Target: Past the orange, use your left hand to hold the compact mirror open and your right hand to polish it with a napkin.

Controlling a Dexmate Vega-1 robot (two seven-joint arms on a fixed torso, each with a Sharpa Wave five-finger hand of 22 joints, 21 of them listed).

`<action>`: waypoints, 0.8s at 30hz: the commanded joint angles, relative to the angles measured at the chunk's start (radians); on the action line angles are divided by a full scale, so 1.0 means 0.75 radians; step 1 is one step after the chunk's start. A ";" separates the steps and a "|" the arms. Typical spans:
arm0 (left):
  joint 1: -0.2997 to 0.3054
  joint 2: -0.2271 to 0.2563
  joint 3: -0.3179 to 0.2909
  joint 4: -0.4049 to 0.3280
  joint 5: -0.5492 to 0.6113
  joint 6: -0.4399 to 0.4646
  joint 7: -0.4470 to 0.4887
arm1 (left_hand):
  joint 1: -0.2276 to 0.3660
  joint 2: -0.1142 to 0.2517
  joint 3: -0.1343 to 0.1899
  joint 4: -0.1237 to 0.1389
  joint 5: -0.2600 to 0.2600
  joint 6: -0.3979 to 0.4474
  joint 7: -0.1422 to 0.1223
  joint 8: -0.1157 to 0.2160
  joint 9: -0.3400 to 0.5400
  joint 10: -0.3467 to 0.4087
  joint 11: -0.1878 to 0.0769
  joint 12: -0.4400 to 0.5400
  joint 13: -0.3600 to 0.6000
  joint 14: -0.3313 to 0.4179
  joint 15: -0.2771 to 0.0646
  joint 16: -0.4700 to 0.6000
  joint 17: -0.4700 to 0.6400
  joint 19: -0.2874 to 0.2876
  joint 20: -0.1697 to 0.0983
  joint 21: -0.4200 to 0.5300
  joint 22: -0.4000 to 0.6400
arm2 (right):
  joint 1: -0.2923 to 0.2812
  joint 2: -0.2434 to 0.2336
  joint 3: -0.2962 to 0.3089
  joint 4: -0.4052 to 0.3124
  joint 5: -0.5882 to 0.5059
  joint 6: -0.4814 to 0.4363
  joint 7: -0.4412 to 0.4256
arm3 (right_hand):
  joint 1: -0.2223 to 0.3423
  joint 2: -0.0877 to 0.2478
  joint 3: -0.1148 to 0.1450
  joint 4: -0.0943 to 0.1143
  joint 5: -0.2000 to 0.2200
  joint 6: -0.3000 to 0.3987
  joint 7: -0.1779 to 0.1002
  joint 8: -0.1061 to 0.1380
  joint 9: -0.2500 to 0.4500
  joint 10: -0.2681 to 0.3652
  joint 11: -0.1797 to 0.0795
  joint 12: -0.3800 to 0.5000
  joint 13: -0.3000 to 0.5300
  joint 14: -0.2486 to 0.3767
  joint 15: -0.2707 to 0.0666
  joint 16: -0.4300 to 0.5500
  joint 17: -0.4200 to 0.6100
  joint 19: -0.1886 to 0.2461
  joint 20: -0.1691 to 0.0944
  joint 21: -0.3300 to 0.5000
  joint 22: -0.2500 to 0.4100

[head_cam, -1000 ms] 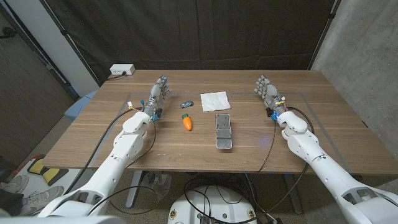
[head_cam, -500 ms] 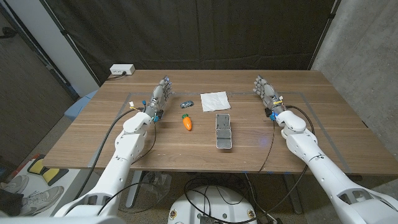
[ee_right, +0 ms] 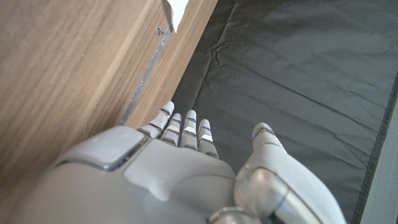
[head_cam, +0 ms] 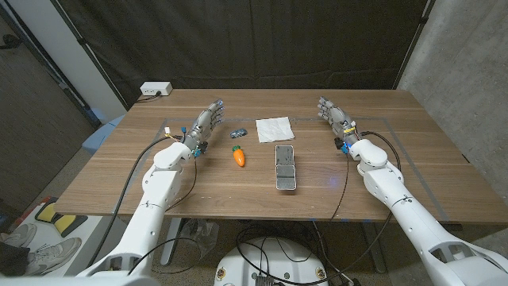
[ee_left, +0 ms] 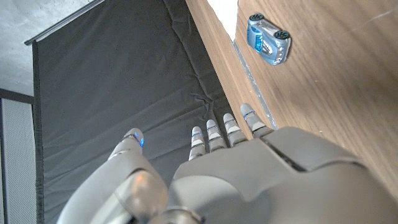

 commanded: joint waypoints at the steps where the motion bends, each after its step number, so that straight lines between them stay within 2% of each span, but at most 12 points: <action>1: 0.062 0.028 0.004 -0.146 0.088 0.035 -0.026 | 0.027 0.003 0.008 -0.017 -0.007 0.033 0.001 0.008 0.006 0.047 0.003 0.014 0.003 0.049 -0.001 0.013 0.005 0.026 -0.020 0.002 0.007 | -0.032 -0.035 -0.025 -0.102 -0.132 -0.050 -0.031 | 0.032 0.006 0.009 -0.017 -0.001 0.023 -0.008 0.007 0.008 0.020 0.000 0.009 0.006 0.024 0.002 0.012 0.003 0.012 0.006 -0.001 0.002; 9: 0.118 0.057 0.017 -0.253 0.099 0.067 -0.056 | 0.054 0.011 0.011 -0.028 -0.020 0.076 0.017 0.010 0.006 0.110 0.007 0.022 0.004 0.105 -0.004 0.022 0.007 0.065 -0.044 0.007 0.008 | -0.064 -0.078 -0.051 -0.205 -0.237 -0.092 -0.058 | 0.056 0.010 0.019 -0.035 -0.003 0.032 -0.016 0.005 0.008 0.033 -0.006 0.010 0.006 0.047 0.008 0.014 0.003 0.016 0.030 -0.006 0.003; 24: 0.211 0.120 0.046 -0.415 0.105 0.091 -0.114 | 0.087 0.007 0.007 -0.046 -0.040 0.169 0.046 0.023 0.007 0.190 -0.001 0.026 0.004 0.198 -0.033 0.034 0.008 0.138 -0.074 0.020 0.007 | -0.121 -0.122 -0.074 -0.353 -0.369 -0.148 -0.093 | 0.077 0.015 0.027 -0.051 -0.003 0.045 -0.029 0.005 0.009 0.042 -0.012 0.009 0.006 0.059 0.008 0.012 0.003 0.017 0.035 -0.013 0.004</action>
